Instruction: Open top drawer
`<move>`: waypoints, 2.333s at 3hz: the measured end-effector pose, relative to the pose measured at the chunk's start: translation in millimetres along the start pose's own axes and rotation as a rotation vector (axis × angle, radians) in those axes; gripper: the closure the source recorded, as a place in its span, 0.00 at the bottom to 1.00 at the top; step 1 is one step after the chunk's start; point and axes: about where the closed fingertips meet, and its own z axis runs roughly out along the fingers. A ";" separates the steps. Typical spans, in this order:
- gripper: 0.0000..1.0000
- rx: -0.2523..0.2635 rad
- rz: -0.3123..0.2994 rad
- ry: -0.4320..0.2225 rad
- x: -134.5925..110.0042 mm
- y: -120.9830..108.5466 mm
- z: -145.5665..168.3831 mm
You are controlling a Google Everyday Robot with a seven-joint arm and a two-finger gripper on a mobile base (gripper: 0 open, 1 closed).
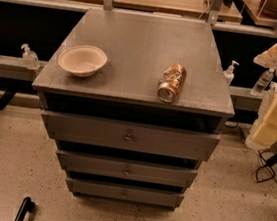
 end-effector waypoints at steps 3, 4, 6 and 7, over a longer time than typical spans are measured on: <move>0.00 0.017 -0.067 -0.034 2.0 25.0 49.0; 0.00 0.017 -0.096 -0.114 18.0 56.4 114.7; 0.00 0.057 -0.110 -0.091 12.3 53.8 121.2; 0.00 0.076 -0.120 -0.121 11.2 70.9 155.2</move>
Offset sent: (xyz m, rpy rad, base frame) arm 0.0041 0.0035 -0.0171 -0.0110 -0.0051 0.0346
